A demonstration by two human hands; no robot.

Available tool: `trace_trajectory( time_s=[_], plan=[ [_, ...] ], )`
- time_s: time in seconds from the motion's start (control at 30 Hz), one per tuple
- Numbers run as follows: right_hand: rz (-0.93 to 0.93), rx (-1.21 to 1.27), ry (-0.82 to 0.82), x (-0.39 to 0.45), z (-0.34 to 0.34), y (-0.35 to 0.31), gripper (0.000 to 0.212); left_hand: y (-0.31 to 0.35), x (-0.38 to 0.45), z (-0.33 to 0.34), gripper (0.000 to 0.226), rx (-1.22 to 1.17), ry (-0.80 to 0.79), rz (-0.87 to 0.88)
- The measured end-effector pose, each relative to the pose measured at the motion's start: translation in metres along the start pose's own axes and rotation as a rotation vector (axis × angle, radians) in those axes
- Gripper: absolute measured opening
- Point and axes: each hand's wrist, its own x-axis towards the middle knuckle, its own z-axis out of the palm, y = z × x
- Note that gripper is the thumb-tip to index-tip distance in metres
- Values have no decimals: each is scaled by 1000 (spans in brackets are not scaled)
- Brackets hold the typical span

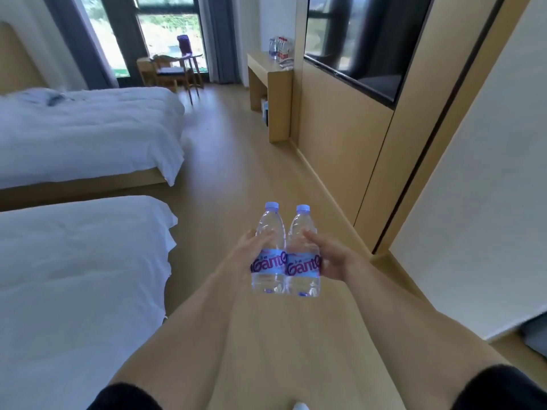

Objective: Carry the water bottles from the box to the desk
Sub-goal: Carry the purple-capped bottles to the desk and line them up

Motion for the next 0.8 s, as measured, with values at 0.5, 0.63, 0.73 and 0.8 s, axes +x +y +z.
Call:
trace_trajectory(
  time_s=[0.5,0.63,0.73,0.8],
  plan=[
    [60,-34,-217,198,-3,-113,70,83,155,-45,46,-71,120,10],
    [50,-71,-170,260,1,-146,74,107,222,-71,48,-80,105,18],
    [17,-88,-133,308,7,-180,76,132,278,-91,48,-102,68,29],
    [21,-82,-114,336,13,-205,76,154,314,-104,47,-94,54,23]
  ],
)
